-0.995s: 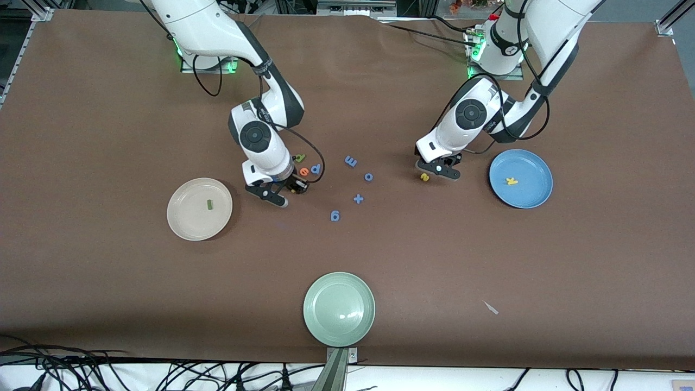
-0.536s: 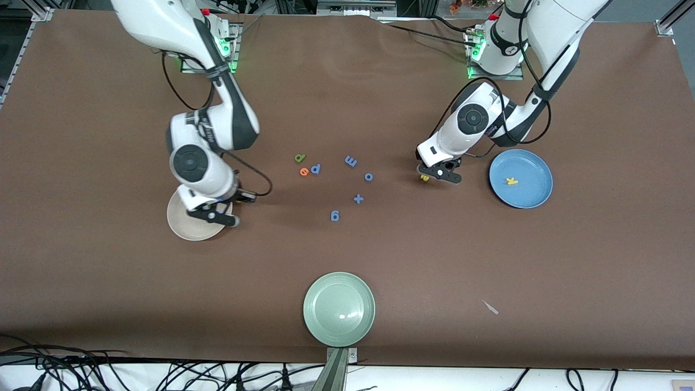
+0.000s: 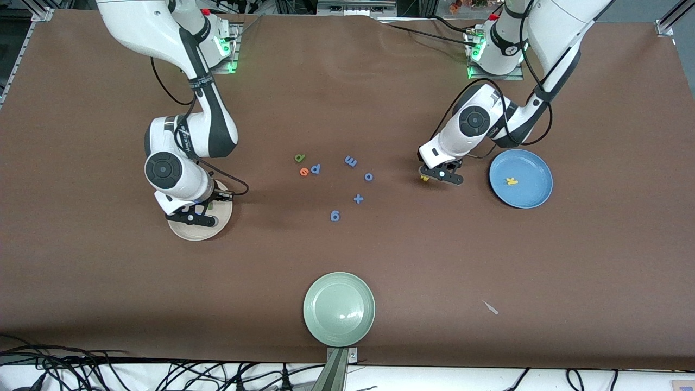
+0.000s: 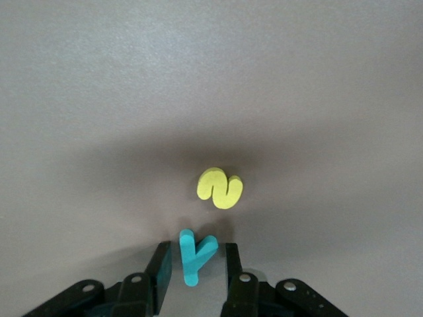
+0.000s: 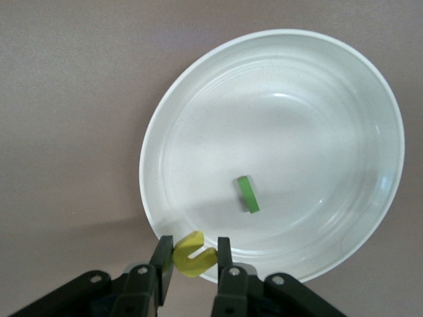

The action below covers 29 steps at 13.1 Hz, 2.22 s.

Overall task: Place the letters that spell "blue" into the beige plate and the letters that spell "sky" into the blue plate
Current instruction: 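Drop the u in the white plate while the left gripper grasps the Y, then drop the cyan Y in the blue plate while the right gripper reaches the e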

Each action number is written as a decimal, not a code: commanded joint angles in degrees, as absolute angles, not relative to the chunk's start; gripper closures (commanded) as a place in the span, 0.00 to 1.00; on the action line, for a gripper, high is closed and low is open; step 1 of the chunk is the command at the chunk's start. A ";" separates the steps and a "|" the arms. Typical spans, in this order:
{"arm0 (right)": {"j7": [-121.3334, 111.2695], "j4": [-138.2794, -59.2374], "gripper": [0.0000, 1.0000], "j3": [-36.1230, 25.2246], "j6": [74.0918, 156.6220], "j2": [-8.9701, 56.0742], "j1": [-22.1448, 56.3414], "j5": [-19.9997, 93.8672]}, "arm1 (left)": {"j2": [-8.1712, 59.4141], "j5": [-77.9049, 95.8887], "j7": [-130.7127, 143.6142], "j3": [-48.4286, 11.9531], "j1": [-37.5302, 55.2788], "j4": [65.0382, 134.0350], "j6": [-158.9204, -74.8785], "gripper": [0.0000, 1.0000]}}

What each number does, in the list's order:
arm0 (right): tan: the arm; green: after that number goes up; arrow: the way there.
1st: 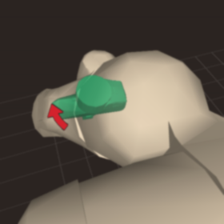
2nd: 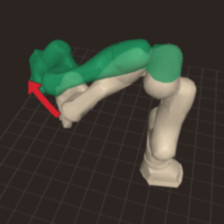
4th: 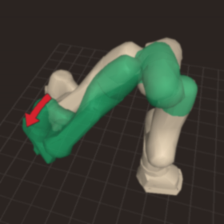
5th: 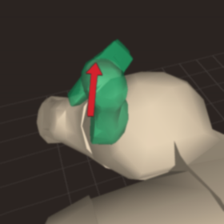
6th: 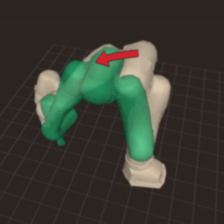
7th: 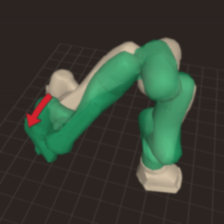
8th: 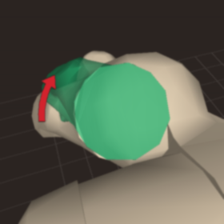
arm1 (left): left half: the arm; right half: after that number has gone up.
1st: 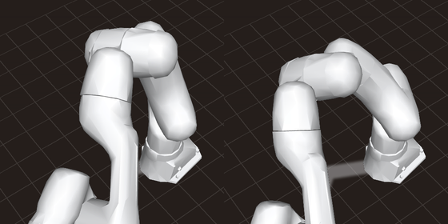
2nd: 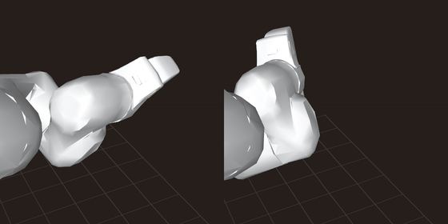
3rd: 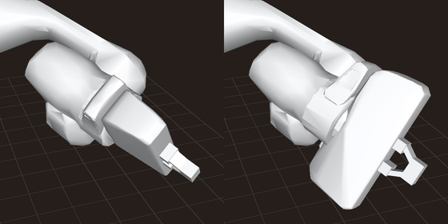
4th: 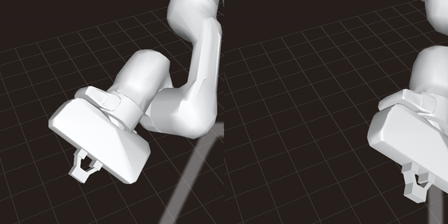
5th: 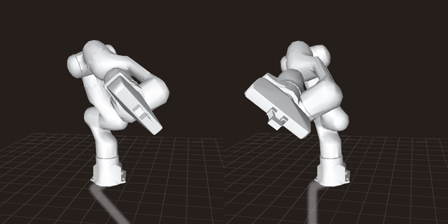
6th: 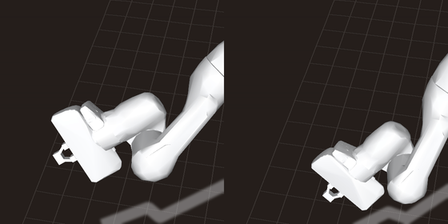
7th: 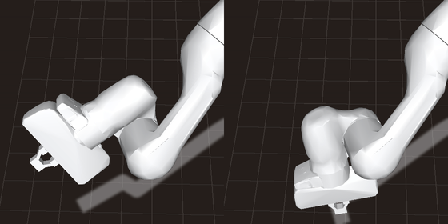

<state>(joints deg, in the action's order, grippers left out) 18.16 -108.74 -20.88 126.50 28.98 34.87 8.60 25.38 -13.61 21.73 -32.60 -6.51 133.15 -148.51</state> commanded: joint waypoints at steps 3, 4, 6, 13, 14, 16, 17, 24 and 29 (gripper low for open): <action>18.10 -108.90 0.42 -20.66 126.39 27.60 35.24 10.63 | 26.10 -16.26 23.20 -32.26 -6.77 132.19 -148.18 0.70; 18.19 -108.81 0.41 -20.57 126.39 27.60 35.33 12.11 | 26.10 -16.26 23.99 -32.26 -6.77 132.19 -148.18 0.77; 21.25 -108.46 0.40 -18.65 126.47 27.60 36.12 16.94 | 26.10 -16.26 24.52 -32.17 -6.77 132.19 -148.18 0.96; 51.37 -108.63 0.40 -14.50 137.88 33.04 49.37 17.32 | 24.34 -15.21 24.87 -32.08 -10.72 123.32 -131.76 1.00; 54.81 -108.72 0.40 -14.59 139.03 34.00 51.66 17.31 | 24.08 -15.21 24.35 -32.25 -13.42 122.79 -130.97 1.00; 57.47 -109.16 0.40 -14.59 139.22 34.54 53.43 17.31 | 22.07 -15.12 20.07 -34.88 -19.13 122.26 -127.11 1.00; 57.65 -109.16 0.40 -14.59 139.22 34.54 53.52 17.31 | 21.36 -15.12 17.43 -35.85 -22.21 122.08 -125.70 1.00; 56.87 -109.25 0.40 -14.94 136.59 34.02 53.44 17.23 | 20.39 -21.24 6.59 -37.00 -32.07 125.94 -124.89 1.00; 55.10 -108.72 0.40 -16.88 132.36 32.96 53.44 16.35 | 21.45 -21.53 8.52 -37.26 -32.87 127.70 -126.82 0.74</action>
